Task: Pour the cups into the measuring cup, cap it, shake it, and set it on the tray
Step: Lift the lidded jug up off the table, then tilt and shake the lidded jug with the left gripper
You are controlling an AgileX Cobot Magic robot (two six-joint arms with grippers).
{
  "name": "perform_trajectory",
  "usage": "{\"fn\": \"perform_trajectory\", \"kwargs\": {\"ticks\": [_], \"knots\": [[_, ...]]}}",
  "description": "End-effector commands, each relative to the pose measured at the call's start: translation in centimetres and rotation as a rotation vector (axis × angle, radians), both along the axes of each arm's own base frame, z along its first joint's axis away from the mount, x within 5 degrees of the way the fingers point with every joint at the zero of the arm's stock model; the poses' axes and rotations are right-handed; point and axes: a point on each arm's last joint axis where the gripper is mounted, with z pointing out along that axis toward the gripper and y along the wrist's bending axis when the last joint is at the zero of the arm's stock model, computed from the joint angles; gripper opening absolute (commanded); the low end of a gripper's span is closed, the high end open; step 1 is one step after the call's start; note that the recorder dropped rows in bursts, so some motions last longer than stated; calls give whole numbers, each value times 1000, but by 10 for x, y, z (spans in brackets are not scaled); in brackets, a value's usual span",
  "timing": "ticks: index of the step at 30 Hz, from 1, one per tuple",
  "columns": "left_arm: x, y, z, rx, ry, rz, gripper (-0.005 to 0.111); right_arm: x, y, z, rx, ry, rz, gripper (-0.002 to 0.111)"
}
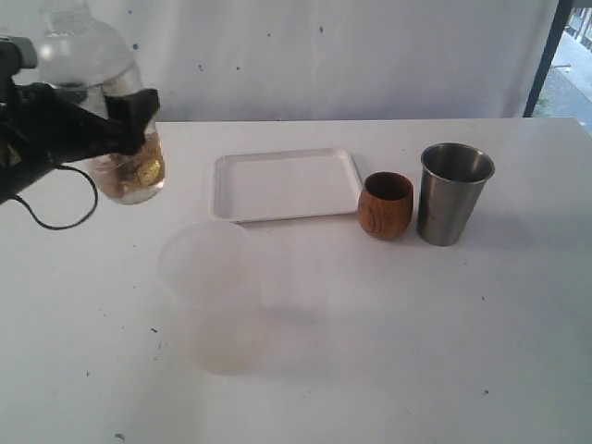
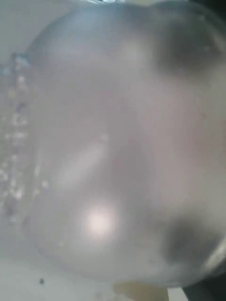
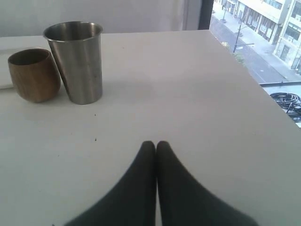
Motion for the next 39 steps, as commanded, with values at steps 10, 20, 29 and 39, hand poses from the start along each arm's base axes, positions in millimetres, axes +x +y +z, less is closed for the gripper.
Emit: {"fn": "perform_trajectory", "kwargs": {"ticks": [10, 20, 29, 39], "knots": [[-9, -13, 27, 212, -54, -49, 0, 0, 0, 0, 19, -7, 0, 0], [-12, 27, 32, -43, -52, 161, 0, 0, 0, 0, 19, -7, 0, 0], [-35, 3, 32, 132, -174, -96, 0, 0, 0, 0, 20, -7, 2, 0], [-28, 37, 29, -82, -71, 191, 0, 0, 0, 0, 20, -7, 2, 0]]}}
